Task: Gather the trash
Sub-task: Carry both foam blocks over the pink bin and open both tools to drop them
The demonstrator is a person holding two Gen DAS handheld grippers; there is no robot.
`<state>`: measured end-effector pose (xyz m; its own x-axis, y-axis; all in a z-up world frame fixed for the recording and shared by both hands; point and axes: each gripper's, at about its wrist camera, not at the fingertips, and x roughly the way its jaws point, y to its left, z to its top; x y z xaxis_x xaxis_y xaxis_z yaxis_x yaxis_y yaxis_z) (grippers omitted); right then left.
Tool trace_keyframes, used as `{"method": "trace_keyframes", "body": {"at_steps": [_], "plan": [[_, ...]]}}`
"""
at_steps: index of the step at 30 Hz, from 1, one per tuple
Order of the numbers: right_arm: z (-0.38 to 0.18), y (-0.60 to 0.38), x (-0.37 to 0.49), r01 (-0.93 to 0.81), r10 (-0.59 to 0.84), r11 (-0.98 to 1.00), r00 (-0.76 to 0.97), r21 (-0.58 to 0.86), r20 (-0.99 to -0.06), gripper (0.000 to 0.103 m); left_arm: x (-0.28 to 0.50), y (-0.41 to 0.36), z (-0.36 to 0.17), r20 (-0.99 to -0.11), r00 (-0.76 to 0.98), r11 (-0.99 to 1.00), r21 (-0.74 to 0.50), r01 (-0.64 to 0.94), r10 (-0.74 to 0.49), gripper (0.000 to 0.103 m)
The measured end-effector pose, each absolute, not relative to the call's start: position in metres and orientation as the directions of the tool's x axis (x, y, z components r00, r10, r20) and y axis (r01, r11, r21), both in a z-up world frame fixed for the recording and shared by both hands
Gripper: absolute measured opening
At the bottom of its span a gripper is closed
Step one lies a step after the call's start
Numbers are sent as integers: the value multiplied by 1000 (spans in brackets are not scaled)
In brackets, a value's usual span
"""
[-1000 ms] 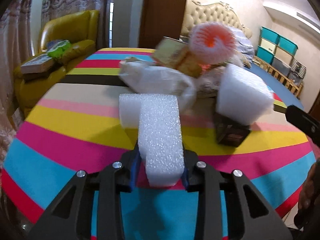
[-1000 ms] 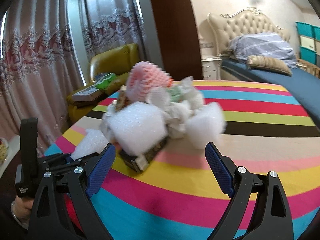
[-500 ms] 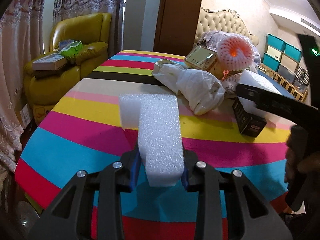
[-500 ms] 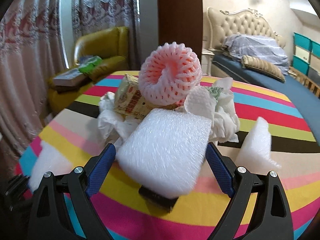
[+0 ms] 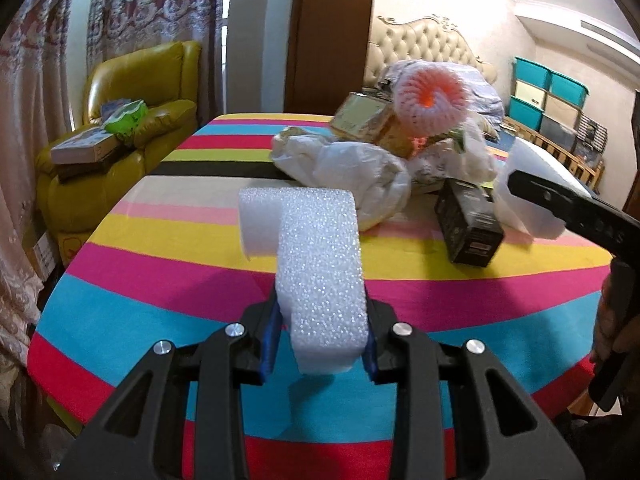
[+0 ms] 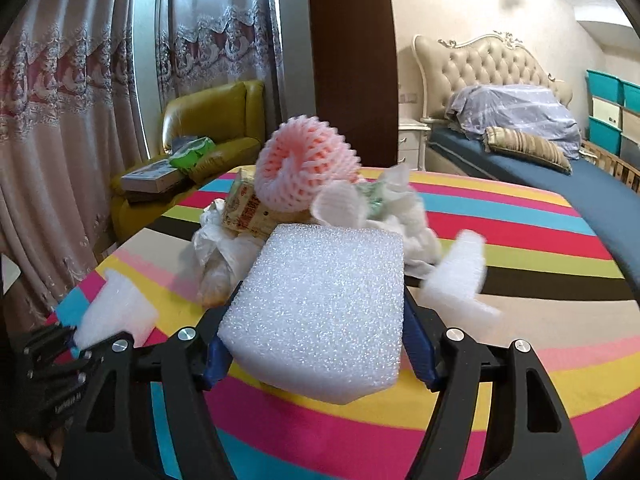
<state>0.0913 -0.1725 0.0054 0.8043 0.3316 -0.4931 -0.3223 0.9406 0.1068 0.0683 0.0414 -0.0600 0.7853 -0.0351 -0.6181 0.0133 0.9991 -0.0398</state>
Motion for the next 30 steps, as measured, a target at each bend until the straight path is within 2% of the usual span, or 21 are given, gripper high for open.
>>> {"method": "trace_keyframes", "body": {"at_steps": [14, 22, 30], "plan": [[-1, -277, 53, -189, 237, 971, 844, 146, -480, 66, 79, -40, -43, -612, 766, 970, -8, 243, -197, 32], [-1, -333, 32, -91, 144, 987, 873, 134, -466, 66, 94, -112, -35, -611, 713, 909, -25, 417, -344, 32], [8, -394, 15, 25, 36, 991, 899, 133, -437, 66, 94, -182, -21, -578, 687, 836, 16, 549, -440, 32]]}}
